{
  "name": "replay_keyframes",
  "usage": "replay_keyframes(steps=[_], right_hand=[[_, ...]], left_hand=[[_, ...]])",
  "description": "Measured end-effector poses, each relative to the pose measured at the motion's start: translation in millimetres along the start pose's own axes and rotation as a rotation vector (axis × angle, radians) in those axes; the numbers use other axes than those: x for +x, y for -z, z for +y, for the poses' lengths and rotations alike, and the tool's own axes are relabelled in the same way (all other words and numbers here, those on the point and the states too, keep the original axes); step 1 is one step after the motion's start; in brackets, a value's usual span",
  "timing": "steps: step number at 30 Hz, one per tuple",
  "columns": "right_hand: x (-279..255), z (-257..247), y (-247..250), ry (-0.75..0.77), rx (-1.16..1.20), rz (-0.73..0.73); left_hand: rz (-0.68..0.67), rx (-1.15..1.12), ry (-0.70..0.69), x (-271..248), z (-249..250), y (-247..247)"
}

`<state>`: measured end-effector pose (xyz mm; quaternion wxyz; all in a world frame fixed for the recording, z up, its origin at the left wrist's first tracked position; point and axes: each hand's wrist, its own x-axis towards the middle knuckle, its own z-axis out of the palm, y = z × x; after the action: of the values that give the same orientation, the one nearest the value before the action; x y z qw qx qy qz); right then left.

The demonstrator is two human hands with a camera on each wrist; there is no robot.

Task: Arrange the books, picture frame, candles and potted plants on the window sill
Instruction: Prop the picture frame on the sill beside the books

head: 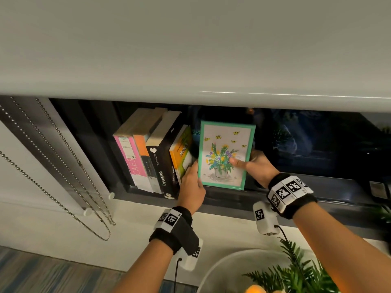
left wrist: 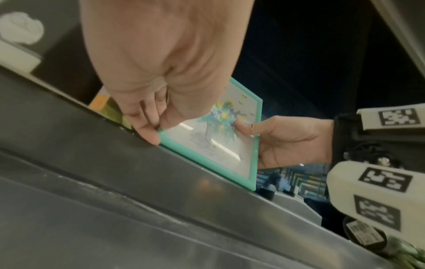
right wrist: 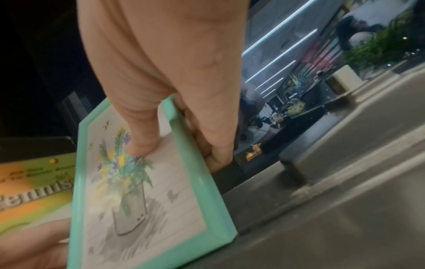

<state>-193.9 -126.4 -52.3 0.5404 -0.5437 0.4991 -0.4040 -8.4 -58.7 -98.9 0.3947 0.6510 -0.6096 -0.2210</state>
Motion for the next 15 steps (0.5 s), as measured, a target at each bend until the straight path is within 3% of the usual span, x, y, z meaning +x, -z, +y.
replay_keyframes(steps=[5,15], right_hand=[[2.8,-0.6,-1.1,0.005,-0.06,0.025],[7.5,0.2,-12.6,-0.005,-0.067,0.024]], left_hand=[[0.07,0.044,-0.002,1.6,1.7,-5.8],[0.103,0.098,0.122,-18.0,3.3,-20.1]])
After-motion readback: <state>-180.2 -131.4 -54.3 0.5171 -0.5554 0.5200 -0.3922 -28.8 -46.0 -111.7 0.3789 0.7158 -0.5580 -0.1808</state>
